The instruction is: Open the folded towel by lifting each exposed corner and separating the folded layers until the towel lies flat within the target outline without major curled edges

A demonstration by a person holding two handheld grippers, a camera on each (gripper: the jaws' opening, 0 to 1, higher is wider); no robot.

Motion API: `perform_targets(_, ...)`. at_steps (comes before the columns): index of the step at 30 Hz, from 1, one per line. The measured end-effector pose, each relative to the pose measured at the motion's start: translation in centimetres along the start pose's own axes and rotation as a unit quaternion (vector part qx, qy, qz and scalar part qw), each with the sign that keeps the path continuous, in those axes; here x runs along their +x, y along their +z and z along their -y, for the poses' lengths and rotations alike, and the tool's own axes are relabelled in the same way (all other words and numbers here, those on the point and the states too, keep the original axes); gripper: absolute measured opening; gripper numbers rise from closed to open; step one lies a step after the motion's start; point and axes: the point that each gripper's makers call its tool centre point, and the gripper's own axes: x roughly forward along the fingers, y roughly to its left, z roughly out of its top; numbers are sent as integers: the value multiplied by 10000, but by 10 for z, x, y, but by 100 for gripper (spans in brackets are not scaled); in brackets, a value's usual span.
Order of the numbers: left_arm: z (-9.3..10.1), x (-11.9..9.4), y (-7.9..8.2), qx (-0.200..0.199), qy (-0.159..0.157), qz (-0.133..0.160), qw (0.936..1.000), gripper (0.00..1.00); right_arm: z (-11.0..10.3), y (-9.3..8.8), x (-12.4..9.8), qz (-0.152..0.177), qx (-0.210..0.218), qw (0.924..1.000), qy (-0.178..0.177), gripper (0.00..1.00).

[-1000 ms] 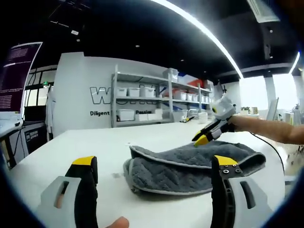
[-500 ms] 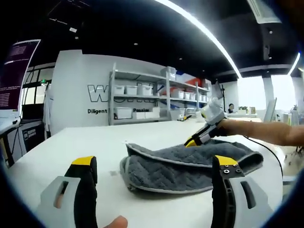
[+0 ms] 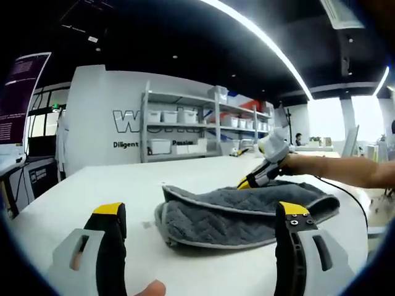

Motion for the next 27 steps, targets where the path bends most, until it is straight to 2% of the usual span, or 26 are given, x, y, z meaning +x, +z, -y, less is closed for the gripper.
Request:
perform_targets(5, 0, 1, -2, 66, 28, -56, 10000, 99, 1, -1, 0, -35, 205, 9998, 0, 7)
perform_targets(16, -1, -4, 1, 65, 13, -5, 10000, 99, 21, 3, 10, -17, 232, 9995, -206, 8)
perform_targets(18, 4, -6, -1, 75, 20, -29, 10000, 99, 26, 5, 13, -43, 254, 9994, -218, 8)
perform_targets(23, 3, -4, 0, 73, 15, -22, 10000, 99, 31, 6, 18, -41, 284, 9991, -319, 8)
perform_targets(27, 14, -6, -4, 83, 5, -32, 10000, 99, 36, 8, 19, 61, 314, 9988, -377, 9)
